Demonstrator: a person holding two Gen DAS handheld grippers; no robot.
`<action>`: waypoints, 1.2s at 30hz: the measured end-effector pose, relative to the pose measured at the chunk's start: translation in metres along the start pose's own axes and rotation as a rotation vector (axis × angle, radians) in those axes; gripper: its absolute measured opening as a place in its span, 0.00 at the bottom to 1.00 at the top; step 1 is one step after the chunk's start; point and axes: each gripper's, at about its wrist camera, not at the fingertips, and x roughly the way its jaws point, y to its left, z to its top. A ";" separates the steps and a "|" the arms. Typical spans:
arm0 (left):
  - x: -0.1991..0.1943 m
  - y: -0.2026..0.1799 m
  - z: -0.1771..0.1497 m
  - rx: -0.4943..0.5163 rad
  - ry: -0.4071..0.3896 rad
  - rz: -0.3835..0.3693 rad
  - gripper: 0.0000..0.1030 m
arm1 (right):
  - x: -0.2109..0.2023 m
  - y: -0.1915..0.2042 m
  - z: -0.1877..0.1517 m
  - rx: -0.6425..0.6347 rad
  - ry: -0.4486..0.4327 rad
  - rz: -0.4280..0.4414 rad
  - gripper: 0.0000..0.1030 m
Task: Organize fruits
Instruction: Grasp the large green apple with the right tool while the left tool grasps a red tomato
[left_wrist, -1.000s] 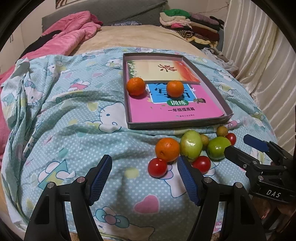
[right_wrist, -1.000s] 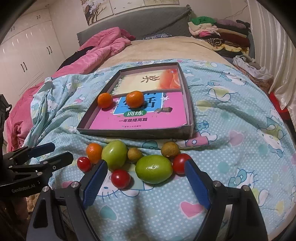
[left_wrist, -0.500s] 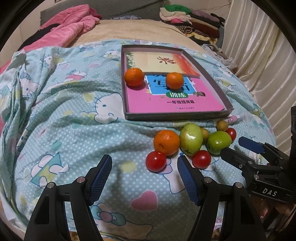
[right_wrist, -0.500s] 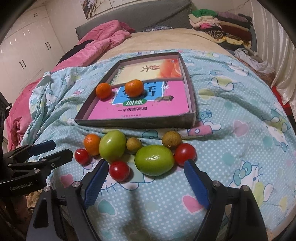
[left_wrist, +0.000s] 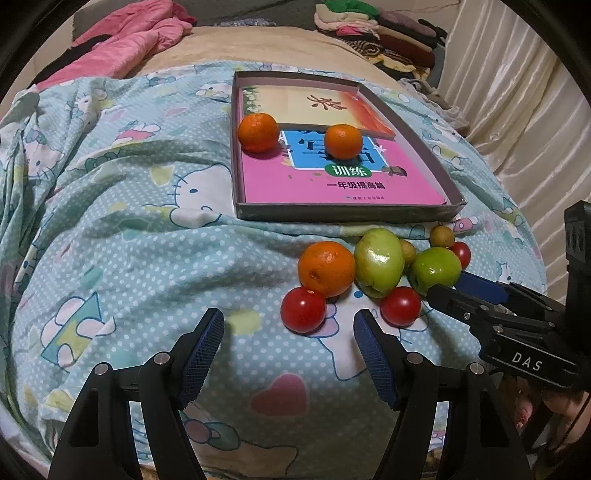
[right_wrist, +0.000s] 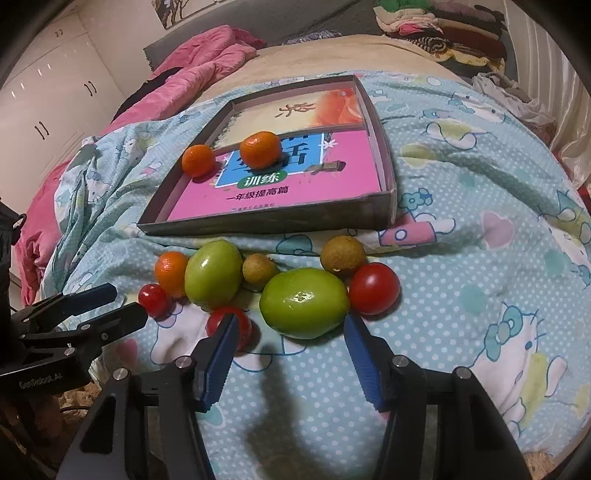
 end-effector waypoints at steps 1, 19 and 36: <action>0.001 0.000 0.000 0.002 0.001 -0.003 0.69 | 0.001 -0.001 0.001 0.006 0.005 0.005 0.56; 0.009 -0.003 0.001 0.022 0.009 -0.008 0.65 | 0.023 -0.001 0.011 0.002 0.023 0.050 0.51; 0.020 -0.005 0.005 0.016 0.021 -0.040 0.45 | 0.040 0.010 0.021 -0.095 0.007 0.003 0.53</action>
